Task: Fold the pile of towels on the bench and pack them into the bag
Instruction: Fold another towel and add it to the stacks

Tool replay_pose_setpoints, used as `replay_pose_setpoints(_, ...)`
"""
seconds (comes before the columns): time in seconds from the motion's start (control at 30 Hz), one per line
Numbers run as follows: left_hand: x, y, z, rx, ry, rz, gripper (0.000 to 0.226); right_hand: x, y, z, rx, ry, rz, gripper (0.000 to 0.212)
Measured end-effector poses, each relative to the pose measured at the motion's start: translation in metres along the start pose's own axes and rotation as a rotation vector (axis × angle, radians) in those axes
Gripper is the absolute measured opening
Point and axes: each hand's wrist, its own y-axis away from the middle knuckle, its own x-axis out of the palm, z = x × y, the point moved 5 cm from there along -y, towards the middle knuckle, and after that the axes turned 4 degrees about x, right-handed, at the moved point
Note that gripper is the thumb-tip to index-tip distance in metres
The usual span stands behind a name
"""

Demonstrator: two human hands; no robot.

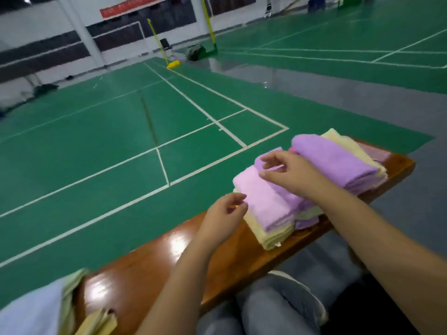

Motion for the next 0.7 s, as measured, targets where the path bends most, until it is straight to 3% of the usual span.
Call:
replay_pose_setpoints(0.23, -0.083, 0.122, 0.126, -0.329, 0.103, -0.346, 0.014, 0.178, 0.052, 0.022, -0.038, 0.010, 0.420, 0.028)
replay_pose_setpoints(0.4, -0.151, 0.213, 0.187, -0.551, -0.190, -0.610, 0.027, 0.285, 0.106, 0.023, 0.053, -0.049, 0.633, 0.024)
replay_pose_setpoints(0.57, -0.205, 0.286, 0.231, -0.815, -0.528, -0.868, 0.042, 0.332, 0.138, 0.021, 0.122, -0.060, 0.709, 0.027)
replay_pose_setpoints(0.7, -0.214, 0.303, 0.252, -0.874, -0.489, -0.900, 0.027, 0.339, 0.140, 0.024, 0.122, -0.020, 0.729, 0.024)
